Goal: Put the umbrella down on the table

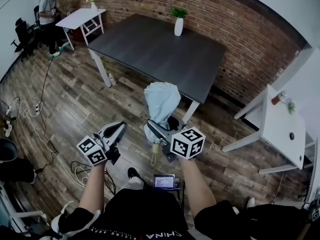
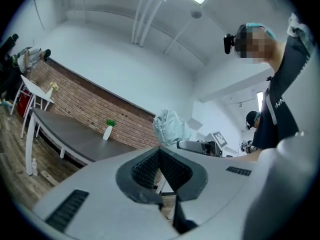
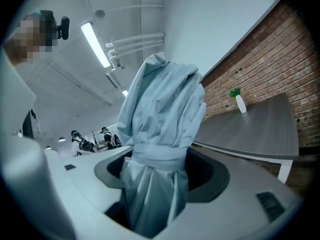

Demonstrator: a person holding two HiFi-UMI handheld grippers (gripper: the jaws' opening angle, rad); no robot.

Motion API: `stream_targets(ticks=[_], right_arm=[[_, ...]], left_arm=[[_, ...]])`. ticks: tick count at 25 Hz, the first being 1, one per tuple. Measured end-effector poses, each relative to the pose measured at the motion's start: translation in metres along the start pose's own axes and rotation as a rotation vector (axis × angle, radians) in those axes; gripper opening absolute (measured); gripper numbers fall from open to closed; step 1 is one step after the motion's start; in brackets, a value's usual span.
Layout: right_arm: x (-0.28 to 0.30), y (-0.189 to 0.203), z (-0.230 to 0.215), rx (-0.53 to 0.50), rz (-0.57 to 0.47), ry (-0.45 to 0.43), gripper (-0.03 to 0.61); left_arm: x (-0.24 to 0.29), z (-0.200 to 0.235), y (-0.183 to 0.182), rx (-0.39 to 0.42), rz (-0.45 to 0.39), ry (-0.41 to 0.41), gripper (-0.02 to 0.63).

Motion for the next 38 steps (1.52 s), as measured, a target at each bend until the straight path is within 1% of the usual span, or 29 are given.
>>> stream_targets(ticks=[8, 12, 15, 19, 25, 31, 38], right_arm=[[0.084, -0.011, -0.005, 0.016, -0.014, 0.051, 0.307], [0.116, -0.011, -0.002, 0.022, -0.023, 0.063, 0.307], [0.136, -0.011, 0.000, 0.026, -0.020, 0.063, 0.307], [0.156, -0.007, -0.004, 0.039, -0.009, 0.061, 0.307], [0.186, -0.003, -0.023, 0.059, 0.004, 0.054, 0.307], [0.230, -0.013, -0.060, 0.082, -0.009, 0.030, 0.307], [0.281, -0.037, -0.112, 0.086, -0.018, 0.021, 0.307]], left_arm=[[0.002, 0.081, -0.036, -0.011, 0.062, 0.086, 0.002], [-0.004, 0.109, -0.050, -0.010, 0.081, 0.131, 0.002], [-0.007, 0.125, -0.054, -0.019, 0.088, 0.144, 0.002], [-0.009, 0.143, -0.054, -0.018, 0.103, 0.139, 0.002], [-0.010, 0.177, -0.057, -0.036, 0.082, 0.104, 0.002], [0.012, 0.220, -0.064, -0.019, 0.098, 0.084, 0.002], [0.056, 0.279, -0.083, -0.002, 0.103, 0.062, 0.002]])
Point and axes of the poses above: the fingertips, and each gripper's own axes: x forward along the fingers, z to its left, y out of its underside, the point moved 8 cm from there along -x, backward along the fingers, and after that the axes turned 6 degrees about -z, right-handed, at the moved point
